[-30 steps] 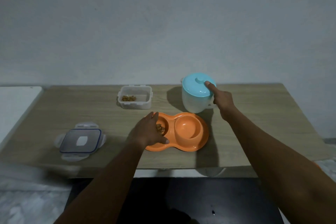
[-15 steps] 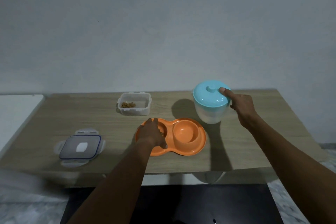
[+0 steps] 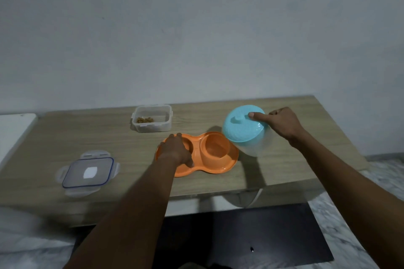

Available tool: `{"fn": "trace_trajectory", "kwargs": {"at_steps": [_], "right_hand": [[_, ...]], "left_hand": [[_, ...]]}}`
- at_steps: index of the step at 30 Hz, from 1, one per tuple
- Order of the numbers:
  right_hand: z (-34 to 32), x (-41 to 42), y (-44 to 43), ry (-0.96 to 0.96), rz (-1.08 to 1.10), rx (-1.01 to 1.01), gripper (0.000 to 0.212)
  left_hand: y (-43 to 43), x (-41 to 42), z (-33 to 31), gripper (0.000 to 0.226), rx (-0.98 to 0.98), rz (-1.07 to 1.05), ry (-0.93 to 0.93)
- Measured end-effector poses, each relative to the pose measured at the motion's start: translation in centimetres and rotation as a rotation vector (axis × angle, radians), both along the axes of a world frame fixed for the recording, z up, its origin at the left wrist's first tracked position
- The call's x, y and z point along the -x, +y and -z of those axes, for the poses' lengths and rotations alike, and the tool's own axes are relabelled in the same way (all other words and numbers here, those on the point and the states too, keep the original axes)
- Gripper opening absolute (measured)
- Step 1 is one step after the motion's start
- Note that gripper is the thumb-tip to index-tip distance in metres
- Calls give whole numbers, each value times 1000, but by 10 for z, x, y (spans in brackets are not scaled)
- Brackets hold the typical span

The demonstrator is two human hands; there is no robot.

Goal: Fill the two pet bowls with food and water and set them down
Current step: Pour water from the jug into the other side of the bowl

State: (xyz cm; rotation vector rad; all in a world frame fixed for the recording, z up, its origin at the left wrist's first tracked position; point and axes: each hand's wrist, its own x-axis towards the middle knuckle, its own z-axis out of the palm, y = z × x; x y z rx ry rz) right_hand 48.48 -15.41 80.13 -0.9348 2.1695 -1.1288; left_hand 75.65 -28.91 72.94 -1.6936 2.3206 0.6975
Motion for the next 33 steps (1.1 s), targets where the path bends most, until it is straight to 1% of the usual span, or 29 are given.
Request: {"fn": "trace_trajectory", "kwargs": {"at_steps": [4, 15, 27, 33], "right_hand": [[0, -1, -1, 93, -22, -77, 64], [-5, -6, -7, 262, -67, -160, 67], [-10, -9, -4, 305, -81, -178, 68], [-10, -8, -2, 309, -87, -175, 66]], "left_hand": [[1, -2, 1, 130, 0, 10, 10], [1, -2, 4, 129, -12, -3, 31], [0, -4, 8, 128, -16, -32, 56], [-2, -3, 11, 132, -22, -37, 42]]}}
